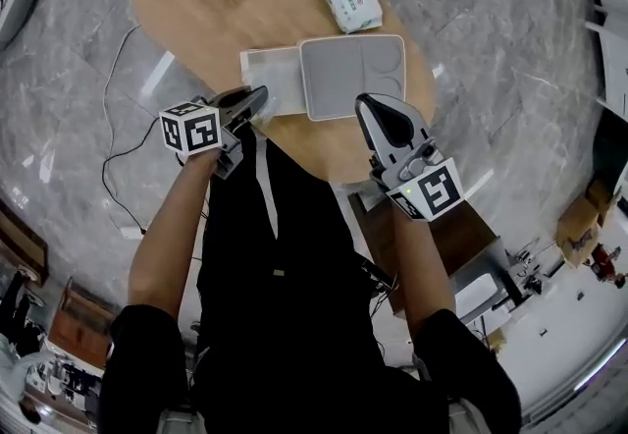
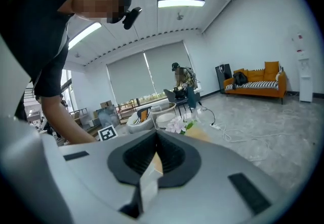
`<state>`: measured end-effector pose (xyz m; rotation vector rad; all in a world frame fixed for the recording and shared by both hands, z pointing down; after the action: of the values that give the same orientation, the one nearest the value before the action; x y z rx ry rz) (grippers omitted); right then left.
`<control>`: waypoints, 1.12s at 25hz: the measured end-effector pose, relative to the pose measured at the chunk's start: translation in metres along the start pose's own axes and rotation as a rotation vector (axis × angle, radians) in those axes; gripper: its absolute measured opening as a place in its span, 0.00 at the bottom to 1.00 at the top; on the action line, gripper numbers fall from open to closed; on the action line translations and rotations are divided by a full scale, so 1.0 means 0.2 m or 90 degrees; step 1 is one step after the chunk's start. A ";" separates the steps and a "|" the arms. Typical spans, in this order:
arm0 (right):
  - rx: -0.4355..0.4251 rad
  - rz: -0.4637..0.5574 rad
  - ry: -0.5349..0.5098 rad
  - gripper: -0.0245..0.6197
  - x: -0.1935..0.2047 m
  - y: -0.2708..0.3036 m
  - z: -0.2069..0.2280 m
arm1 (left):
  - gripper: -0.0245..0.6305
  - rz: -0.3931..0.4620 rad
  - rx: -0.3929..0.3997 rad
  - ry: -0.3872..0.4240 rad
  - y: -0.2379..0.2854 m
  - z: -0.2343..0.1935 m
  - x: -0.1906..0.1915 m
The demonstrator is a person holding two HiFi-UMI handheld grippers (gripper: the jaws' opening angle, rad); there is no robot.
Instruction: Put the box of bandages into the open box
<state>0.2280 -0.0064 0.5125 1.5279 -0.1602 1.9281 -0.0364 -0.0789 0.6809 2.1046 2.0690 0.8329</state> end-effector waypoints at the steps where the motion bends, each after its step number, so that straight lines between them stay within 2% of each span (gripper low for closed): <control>1: -0.003 0.000 -0.001 0.05 0.02 0.01 0.02 | 0.09 -0.006 -0.016 -0.009 0.04 -0.04 0.00; 6: -0.014 0.003 0.003 0.05 0.07 0.04 0.07 | 0.09 -0.055 -0.072 -0.031 0.19 -0.16 0.05; 13: -0.011 -0.005 0.021 0.05 0.18 -0.03 0.11 | 0.09 -0.133 -0.109 -0.037 0.37 -0.23 0.13; 20: -0.004 0.007 0.044 0.05 0.23 -0.07 0.13 | 0.09 -0.162 -0.133 -0.037 0.49 -0.25 0.14; 28: 0.005 0.020 0.055 0.06 0.25 -0.11 0.13 | 0.09 -0.201 -0.160 -0.008 0.59 -0.27 0.18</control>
<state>0.2572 0.0188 0.5593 1.4523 -0.1392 2.0180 0.0451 -0.0723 0.7868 1.6009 2.0869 0.9652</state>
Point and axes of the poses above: the fingertips, and each gripper's own axes: y forward along the fingers, z to its right, x out of its underside, the point moved 9 cm from there along -y, backward along the fingers, and after that the axes turned 3 degrees about y, right-handed, at the moved point
